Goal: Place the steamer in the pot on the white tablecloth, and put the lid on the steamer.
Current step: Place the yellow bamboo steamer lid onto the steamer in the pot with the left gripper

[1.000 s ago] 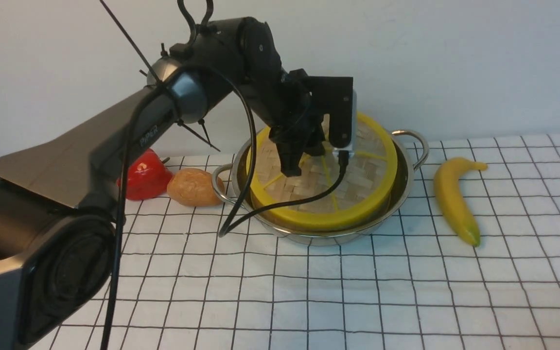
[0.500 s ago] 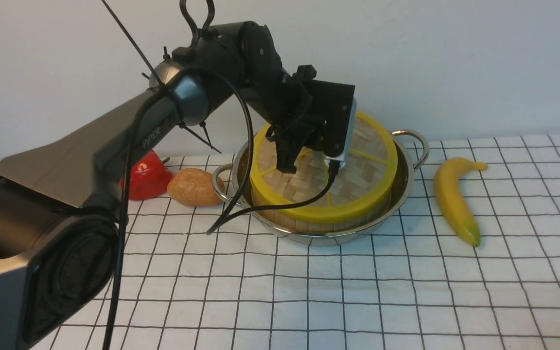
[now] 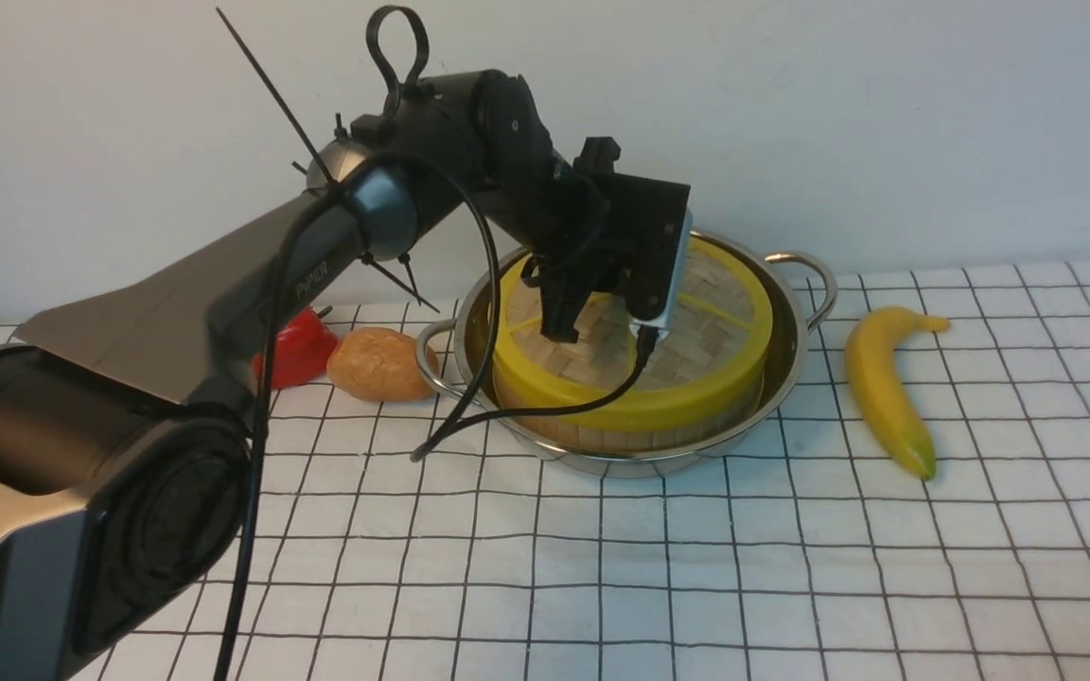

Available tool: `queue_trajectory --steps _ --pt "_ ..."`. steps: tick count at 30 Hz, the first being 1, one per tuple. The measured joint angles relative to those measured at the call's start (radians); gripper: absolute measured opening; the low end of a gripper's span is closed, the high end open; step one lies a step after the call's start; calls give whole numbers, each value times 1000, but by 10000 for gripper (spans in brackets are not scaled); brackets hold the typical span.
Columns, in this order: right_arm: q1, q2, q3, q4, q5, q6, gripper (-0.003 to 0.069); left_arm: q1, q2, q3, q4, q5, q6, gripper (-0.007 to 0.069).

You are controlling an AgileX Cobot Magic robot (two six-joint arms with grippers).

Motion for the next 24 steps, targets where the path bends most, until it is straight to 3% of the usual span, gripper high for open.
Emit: queue_trajectory --steps 4,13,16,21,22,24 --pt "0 0 0 0 0 0 240 0 1 0 -6 -8 0 158" --pt "0 0 0 0 0 0 240 0 -14 -3 -4 -60 -113 408" --pt "0 0 0 0 0 0 240 0 -28 -3 12 -65 -173 455" --pt "0 0 0 0 0 0 240 0 -123 -3 164 -66 -480 503" --pt "0 0 0 0 0 0 240 0 -127 -3 164 -66 -495 503" --pt "0 0 0 0 0 0 240 5 -195 -3 273 -11 -707 498"
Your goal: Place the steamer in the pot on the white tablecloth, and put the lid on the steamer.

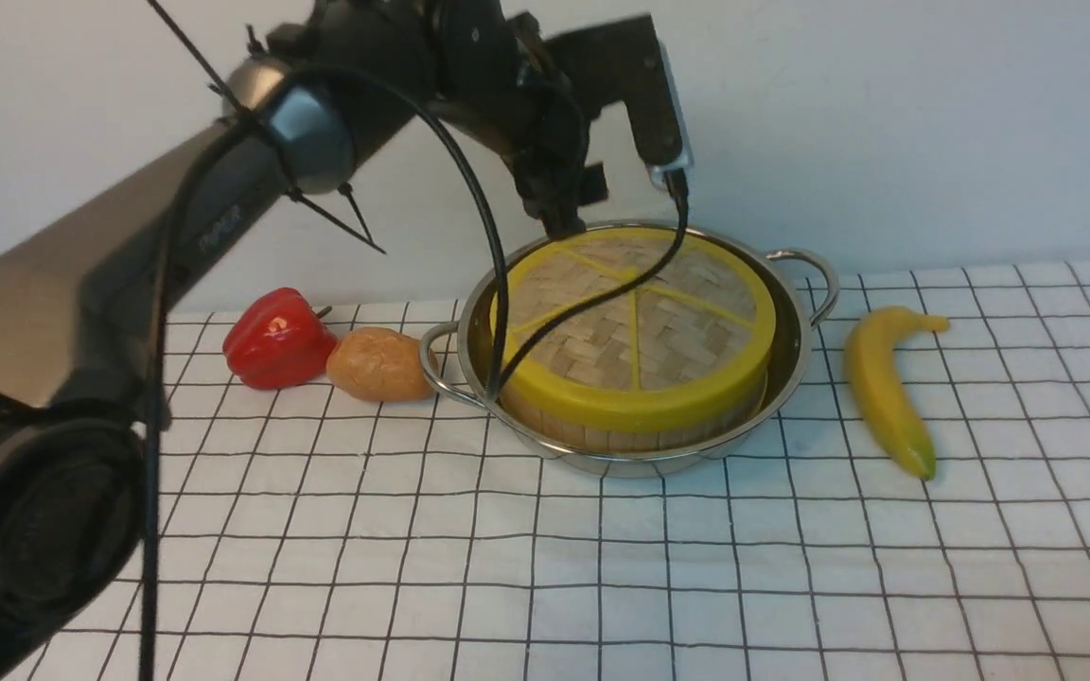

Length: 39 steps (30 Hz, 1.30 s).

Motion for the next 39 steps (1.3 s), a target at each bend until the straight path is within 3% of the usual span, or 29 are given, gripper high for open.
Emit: queue_trajectory --steps 2,3,7,8,10,12,15,23,26,30,31,33,35,39 --pt "0 0 0 0 0 0 240 6 -38 0 46 39 -178 483" --pt "0 0 0 0 0 0 240 8 -42 0 53 49 -198 479" --pt "0 0 0 0 0 0 240 15 -116 0 86 162 -670 424" --pt "0 0 0 0 0 0 240 15 -121 0 86 166 -710 421" --pt "0 0 0 0 0 0 240 15 -140 0 90 193 -911 386" --pt "0 0 0 0 0 0 240 15 -148 0 101 193 -1009 360" --pt "0 0 0 0 0 1 240 15 -150 0 130 210 -1071 321" --pt "0 0 0 0 0 1 240 15 -256 122 267 270 -1092 226" --pt "0 0 0 0 0 1 240 35 -478 391 313 115 -1134 197" --pt "0 0 0 0 0 1 240 137 -809 787 299 -190 -1142 190" --pt "0 0 0 0 0 1 240 202 -925 939 280 -335 -1142 188" --pt "0 0 0 0 0 1 240 255 -1003 1047 265 -423 -1142 188" --pt "0 0 0 0 0 1 240 388 -1179 1298 240 -606 -1142 188" --pt "0 0 0 0 0 1 240 550 -1453 1639 238 -784 -1137 190"
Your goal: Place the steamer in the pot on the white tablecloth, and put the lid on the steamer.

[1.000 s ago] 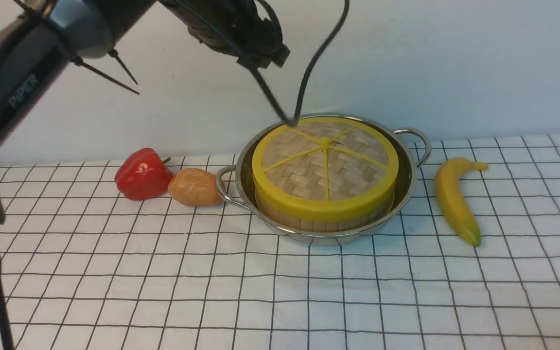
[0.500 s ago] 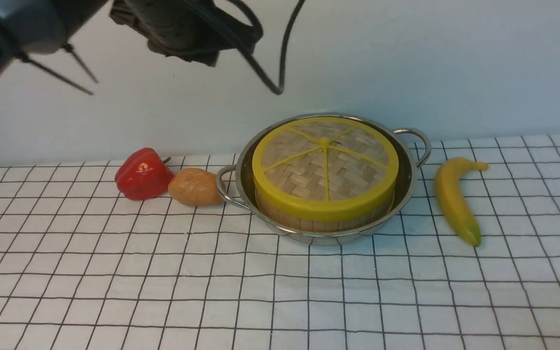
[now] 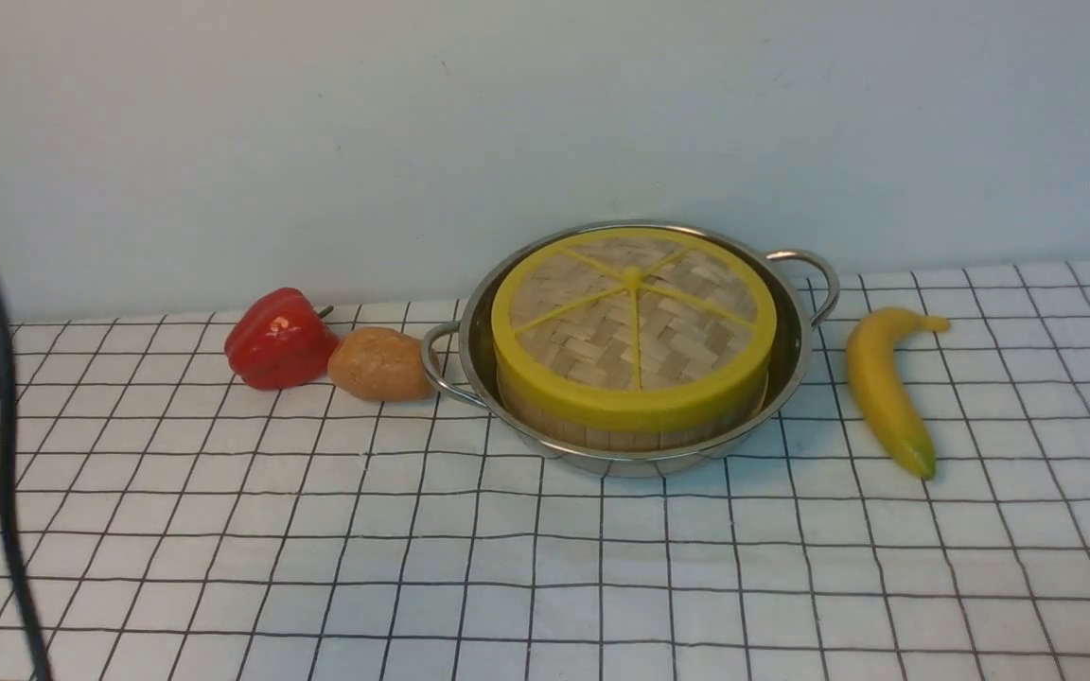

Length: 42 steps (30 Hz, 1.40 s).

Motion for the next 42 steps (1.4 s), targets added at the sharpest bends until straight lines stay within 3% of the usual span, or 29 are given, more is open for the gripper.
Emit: queue_trajectory --steps 7,13,17,25,27,30,34,42 --pt "0 0 0 0 0 0 240 83 -408 363 0 -28 -52 202" --pt "0 0 0 0 0 -1 240 83 -557 456 0 122 -121 217" --pt "0 0 0 0 0 -1 240 83 -564 475 14 172 -101 223" --pt "0 0 0 0 0 -1 240 -34 -574 483 -43 216 63 232" --pt "0 0 0 0 0 -1 240 -48 -574 483 -91 224 115 234" --pt "0 0 0 0 0 -1 240 -58 -580 483 -280 232 350 242" --pt "0 0 0 0 0 -1 240 -58 -622 483 -379 250 463 242" --pt "0 0 0 0 0 -1 240 -57 -669 483 -366 268 389 242"
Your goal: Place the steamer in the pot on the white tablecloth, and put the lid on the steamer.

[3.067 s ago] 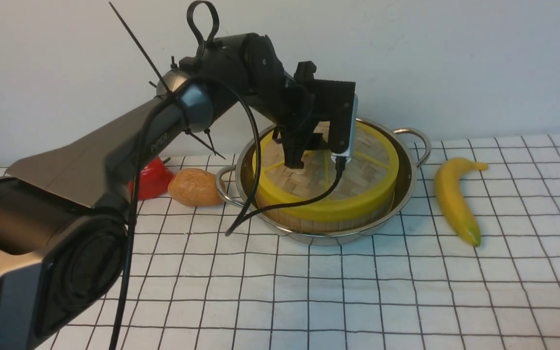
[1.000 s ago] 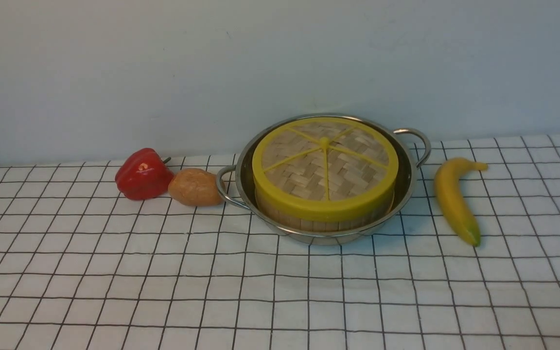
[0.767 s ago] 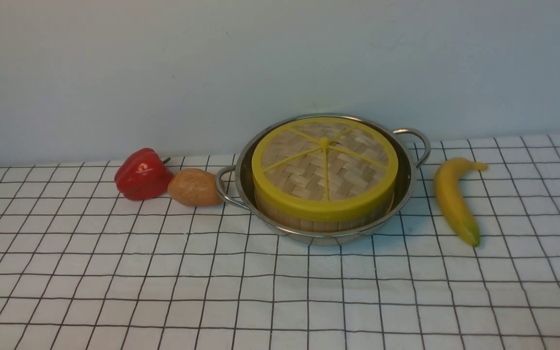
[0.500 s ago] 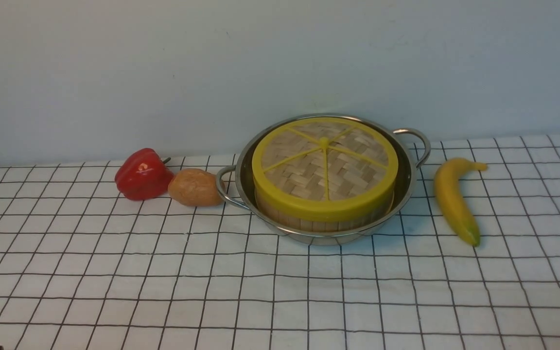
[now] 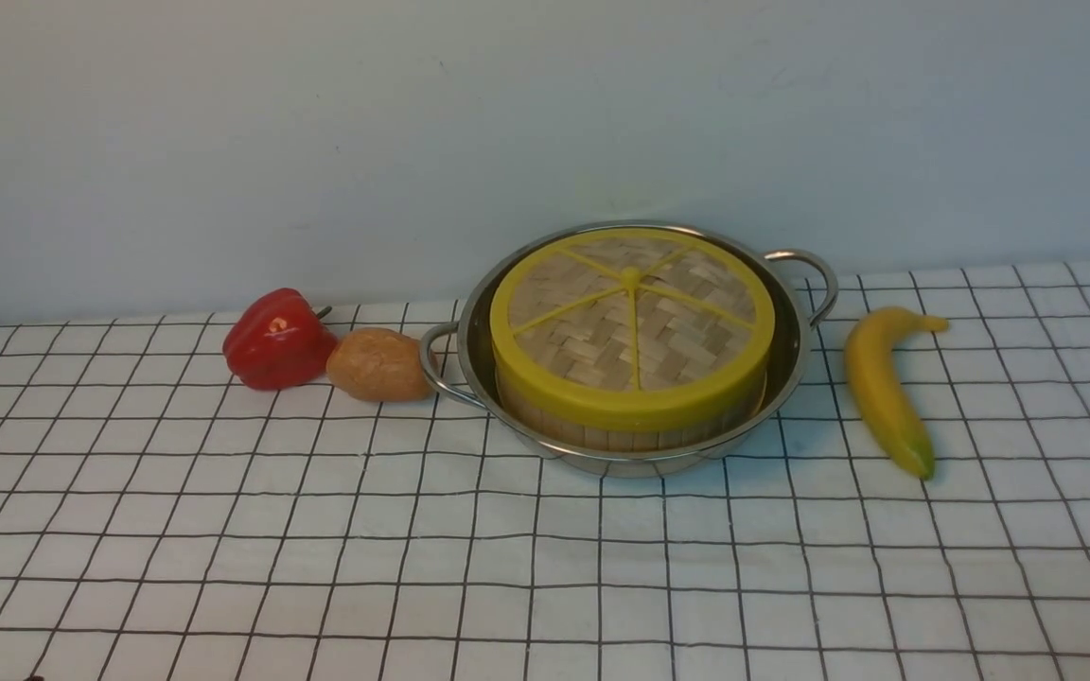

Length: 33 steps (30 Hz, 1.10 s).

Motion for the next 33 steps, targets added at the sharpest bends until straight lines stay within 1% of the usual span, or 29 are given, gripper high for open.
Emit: queue_trajectory --steps 8,11,12,14,33 --pt "0 0 0 0 0 0 240 0 -2 0 8 3 -35 242" --pt "0 0 0 0 0 0 240 0 -2 0 31 4 -67 242" --pt "0 0 0 0 0 0 240 0 -2 0 51 4 -105 242" --pt "0 0 0 0 0 0 240 0 -2 0 74 4 -135 242" --pt "0 0 0 0 0 0 240 2 -2 0 86 4 -152 242"
